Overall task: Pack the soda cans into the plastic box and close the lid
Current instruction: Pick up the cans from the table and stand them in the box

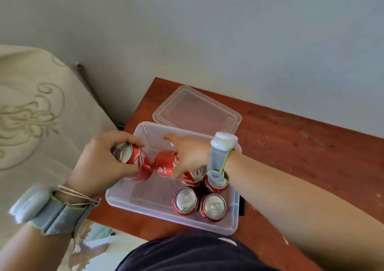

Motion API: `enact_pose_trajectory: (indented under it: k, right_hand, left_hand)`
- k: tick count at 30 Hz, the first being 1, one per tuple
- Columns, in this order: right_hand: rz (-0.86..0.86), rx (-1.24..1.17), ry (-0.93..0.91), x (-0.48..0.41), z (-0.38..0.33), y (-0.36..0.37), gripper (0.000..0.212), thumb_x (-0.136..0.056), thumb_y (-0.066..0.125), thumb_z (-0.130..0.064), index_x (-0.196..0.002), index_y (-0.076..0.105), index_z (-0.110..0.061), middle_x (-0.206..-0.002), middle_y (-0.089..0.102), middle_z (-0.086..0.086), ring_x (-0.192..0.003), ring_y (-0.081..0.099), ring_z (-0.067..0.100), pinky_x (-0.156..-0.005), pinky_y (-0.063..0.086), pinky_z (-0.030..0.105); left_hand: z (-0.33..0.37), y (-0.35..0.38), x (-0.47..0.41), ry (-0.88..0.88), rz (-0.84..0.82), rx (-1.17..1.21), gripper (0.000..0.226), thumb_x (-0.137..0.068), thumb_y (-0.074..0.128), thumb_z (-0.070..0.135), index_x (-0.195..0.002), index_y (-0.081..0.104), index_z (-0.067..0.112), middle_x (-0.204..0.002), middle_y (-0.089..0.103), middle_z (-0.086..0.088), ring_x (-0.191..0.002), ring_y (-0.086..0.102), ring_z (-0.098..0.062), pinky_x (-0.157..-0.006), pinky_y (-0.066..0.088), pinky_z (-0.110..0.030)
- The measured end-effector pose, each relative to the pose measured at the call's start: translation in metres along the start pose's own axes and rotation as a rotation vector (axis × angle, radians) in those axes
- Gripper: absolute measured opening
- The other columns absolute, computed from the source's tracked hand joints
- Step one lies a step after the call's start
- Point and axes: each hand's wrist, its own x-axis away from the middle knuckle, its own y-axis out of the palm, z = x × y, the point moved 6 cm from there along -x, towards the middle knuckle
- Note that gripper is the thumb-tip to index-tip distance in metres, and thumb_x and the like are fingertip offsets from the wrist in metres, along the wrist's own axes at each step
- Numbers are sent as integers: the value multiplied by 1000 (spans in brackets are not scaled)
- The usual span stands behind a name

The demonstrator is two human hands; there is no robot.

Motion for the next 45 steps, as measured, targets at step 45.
enact_pose_trajectory:
  k: [45]
  right_hand:
    - [-169, -72, 139, -42, 45, 49, 63, -82, 50, -1, -141, 43, -19, -144, 50, 0, -134, 42, 19, -105, 32, 24]
  left_hand:
    - [-12, 43, -61, -154, -395, 72, 35, -45, 73, 28, -79, 66, 36, -95, 64, 9, -83, 61, -11, -61, 51, -25]
